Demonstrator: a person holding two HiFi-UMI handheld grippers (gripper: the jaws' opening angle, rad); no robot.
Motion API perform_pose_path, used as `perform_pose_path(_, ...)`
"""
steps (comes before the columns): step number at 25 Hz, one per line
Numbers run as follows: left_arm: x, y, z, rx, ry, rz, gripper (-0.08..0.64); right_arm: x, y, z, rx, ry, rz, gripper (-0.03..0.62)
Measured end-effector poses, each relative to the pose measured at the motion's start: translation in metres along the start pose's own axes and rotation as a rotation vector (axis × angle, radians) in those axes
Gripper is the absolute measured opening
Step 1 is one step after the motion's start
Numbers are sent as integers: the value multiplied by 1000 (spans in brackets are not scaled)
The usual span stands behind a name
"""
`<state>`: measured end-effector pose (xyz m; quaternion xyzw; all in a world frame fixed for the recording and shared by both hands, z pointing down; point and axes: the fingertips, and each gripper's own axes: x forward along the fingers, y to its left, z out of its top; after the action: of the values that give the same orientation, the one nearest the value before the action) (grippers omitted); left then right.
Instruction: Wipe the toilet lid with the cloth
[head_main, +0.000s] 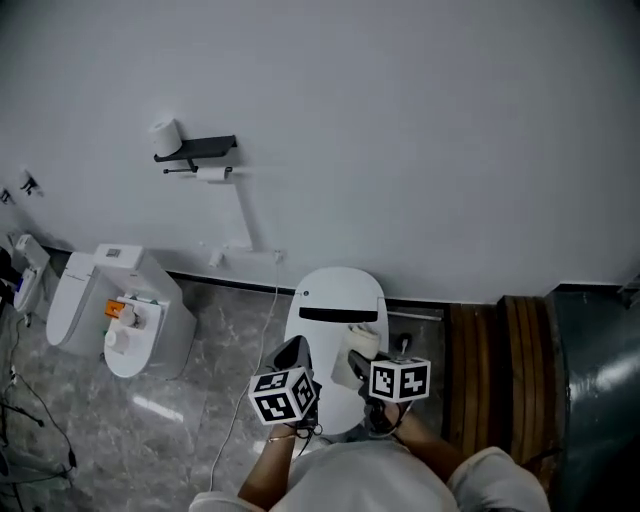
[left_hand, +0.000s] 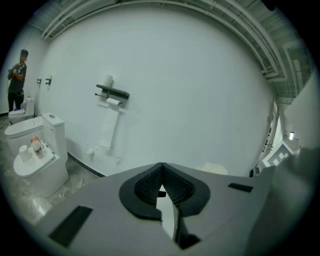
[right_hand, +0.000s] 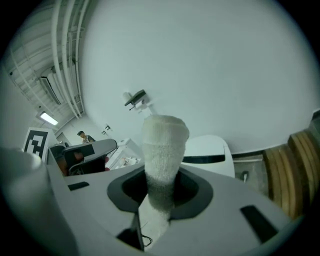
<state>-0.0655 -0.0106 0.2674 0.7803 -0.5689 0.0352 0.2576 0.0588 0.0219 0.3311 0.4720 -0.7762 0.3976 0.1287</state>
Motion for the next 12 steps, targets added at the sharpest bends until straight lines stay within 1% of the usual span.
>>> perform_pose_path(3,4,-7,37,2,-35,2,12,-7,12,49,-59,-60,-1,98)
perform_pose_path(6,5,-14,63,13,-66,3,11,-14,23,83,-98,-112,4,98)
perform_pose_path(9,4,-19,70,21,-72,5,12,-17,29,93,-118,-128,7,98)
perform_pose_path(12,4,-18,56,27,-37,12,12,-13,28,79,-127,-98,-4,97)
